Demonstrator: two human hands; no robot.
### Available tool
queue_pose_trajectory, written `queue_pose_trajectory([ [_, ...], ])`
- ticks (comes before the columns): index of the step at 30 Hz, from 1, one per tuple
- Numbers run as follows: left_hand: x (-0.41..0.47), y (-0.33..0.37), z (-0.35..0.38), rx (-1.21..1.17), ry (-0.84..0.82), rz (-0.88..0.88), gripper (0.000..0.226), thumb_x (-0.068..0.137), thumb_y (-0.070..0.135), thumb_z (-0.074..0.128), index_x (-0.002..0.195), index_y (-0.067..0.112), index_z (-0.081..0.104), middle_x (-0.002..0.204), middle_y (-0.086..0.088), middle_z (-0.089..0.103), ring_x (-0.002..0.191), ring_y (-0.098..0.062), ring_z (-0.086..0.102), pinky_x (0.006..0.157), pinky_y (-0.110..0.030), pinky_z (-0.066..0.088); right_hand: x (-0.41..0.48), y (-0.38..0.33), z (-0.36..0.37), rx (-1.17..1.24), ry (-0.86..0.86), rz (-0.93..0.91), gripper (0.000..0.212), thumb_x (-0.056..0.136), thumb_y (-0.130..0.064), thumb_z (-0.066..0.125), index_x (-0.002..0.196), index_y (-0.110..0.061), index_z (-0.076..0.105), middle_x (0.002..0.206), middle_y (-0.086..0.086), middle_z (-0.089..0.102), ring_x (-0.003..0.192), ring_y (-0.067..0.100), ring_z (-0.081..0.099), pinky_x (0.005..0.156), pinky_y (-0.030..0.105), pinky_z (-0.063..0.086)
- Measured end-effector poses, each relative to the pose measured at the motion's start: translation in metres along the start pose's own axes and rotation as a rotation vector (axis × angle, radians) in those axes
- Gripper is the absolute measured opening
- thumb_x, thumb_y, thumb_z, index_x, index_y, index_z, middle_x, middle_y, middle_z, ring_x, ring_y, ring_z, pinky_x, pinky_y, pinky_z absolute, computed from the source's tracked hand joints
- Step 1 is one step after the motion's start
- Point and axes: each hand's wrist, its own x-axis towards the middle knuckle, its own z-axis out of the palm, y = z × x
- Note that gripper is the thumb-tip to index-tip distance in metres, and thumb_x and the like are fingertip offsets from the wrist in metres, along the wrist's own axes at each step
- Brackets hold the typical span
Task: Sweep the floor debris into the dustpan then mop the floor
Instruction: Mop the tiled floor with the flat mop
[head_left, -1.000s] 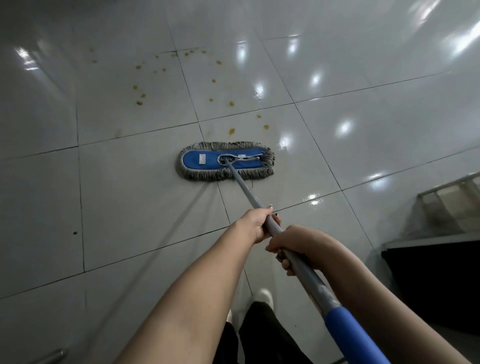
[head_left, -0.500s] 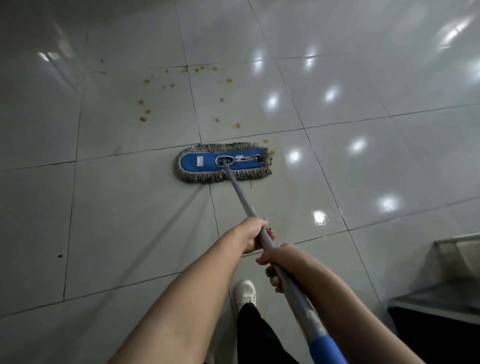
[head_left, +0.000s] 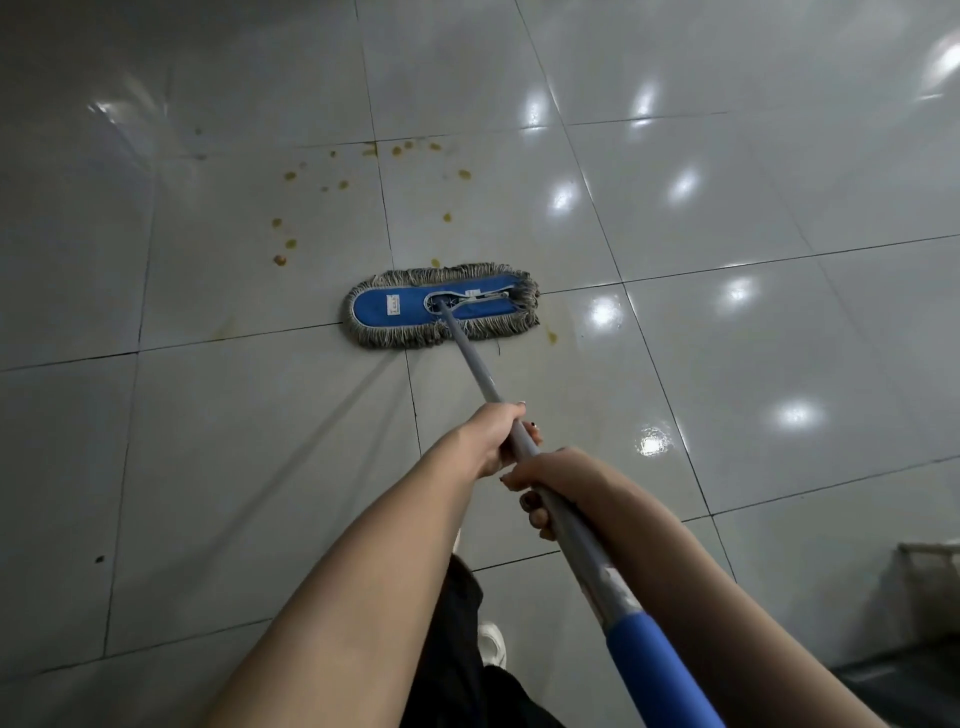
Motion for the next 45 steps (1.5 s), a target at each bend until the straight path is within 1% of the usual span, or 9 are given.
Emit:
queue_pose_trajectory([
  [9,0.058,0.122,-0.005,-0.058,-0.045,-0.032,0.025,0.098,0.022,0.047,0.079,0.005,0.046,0.063,-0.004,0.048,0.056,-0.016,0.053,0.055,-0.028,0.047,0.049,-0.124,-0.014,-0.029,0.016,0.011,0.017,0.089,-0.014,0.057,0.074,-0.008,0.051,0.039,0.001,0.048,0.027,0.01,0.044,0.035,0.013,0.038],
  [15,0.086,0.217,-0.021,-0.071,-0.019,0.003,0.028,0.098,0.024,0.047,0.076,0.006,0.045,0.062,-0.004,0.049,0.036,-0.012,0.055,0.053,-0.027,0.046,0.084,-0.221,-0.002,0.005,-0.016,0.007,0.026,0.092,-0.016,0.054,0.069,-0.008,0.046,0.033,-0.001,0.045,0.024,0.009,0.042,0.033,0.011,0.037],
  [18,0.096,0.254,-0.029,-0.092,0.011,0.032,0.029,0.098,0.024,0.047,0.076,0.005,0.046,0.063,-0.005,0.05,0.051,-0.014,0.052,0.053,-0.026,0.045,0.099,-0.26,0.004,0.027,-0.007,-0.002,0.026,0.093,-0.017,0.054,0.07,-0.007,0.047,0.033,0.0,0.046,0.023,0.008,0.042,0.032,0.011,0.037],
  [21,0.103,0.279,-0.035,-0.095,0.003,0.04,0.028,0.098,0.024,0.047,0.076,0.006,0.045,0.065,-0.005,0.049,0.053,-0.015,0.05,0.052,-0.025,0.045,0.111,-0.284,0.008,0.03,-0.018,0.011,0.026,0.094,-0.018,0.054,0.071,-0.007,0.047,0.032,0.0,0.046,0.023,0.008,0.042,0.032,0.011,0.037],
  [25,0.115,0.288,-0.042,-0.099,-0.008,0.061,0.029,0.097,0.026,0.049,0.076,0.006,0.048,0.064,-0.003,0.051,0.041,-0.011,0.054,0.048,-0.023,0.047,0.124,-0.297,0.012,0.021,-0.013,0.029,0.027,0.093,-0.02,0.055,0.07,-0.008,0.048,0.032,-0.001,0.047,0.023,0.008,0.043,0.033,0.011,0.038],
  [31,0.126,0.271,-0.053,-0.069,0.005,0.058,0.025,0.094,0.023,0.055,0.077,0.005,0.049,0.058,-0.004,0.057,0.041,-0.014,0.058,0.059,-0.03,0.051,0.128,-0.271,0.017,0.125,-0.058,0.061,0.027,0.091,-0.025,0.06,0.074,-0.007,0.052,0.039,-0.002,0.05,0.028,0.008,0.046,0.034,0.013,0.039],
  [34,0.127,0.262,-0.059,-0.073,0.014,0.072,0.024,0.094,0.022,0.055,0.078,0.005,0.049,0.048,-0.003,0.057,0.039,-0.013,0.057,0.054,-0.028,0.049,0.128,-0.258,0.025,0.314,-0.105,0.066,0.028,0.093,-0.025,0.059,0.074,-0.007,0.048,0.042,-0.001,0.048,0.029,0.007,0.043,0.033,0.013,0.039],
  [39,0.123,0.256,-0.074,-0.146,0.037,0.126,0.027,0.096,0.019,0.051,0.074,0.004,0.046,0.062,-0.006,0.05,0.039,-0.012,0.053,0.046,-0.021,0.045,0.125,-0.25,0.048,0.589,-0.226,0.12,0.034,0.095,-0.022,0.055,0.065,-0.01,0.043,0.04,-0.002,0.044,0.026,0.005,0.042,0.029,0.013,0.038],
  [45,0.115,0.245,-0.088,-0.169,0.018,0.133,0.028,0.098,0.021,0.048,0.074,0.006,0.046,0.065,-0.004,0.049,0.035,-0.007,0.052,0.04,-0.015,0.044,0.119,-0.242,0.069,0.515,-0.14,0.079,0.038,0.094,-0.027,0.057,0.063,-0.011,0.041,0.04,-0.003,0.041,0.026,0.004,0.038,0.029,0.011,0.036],
])
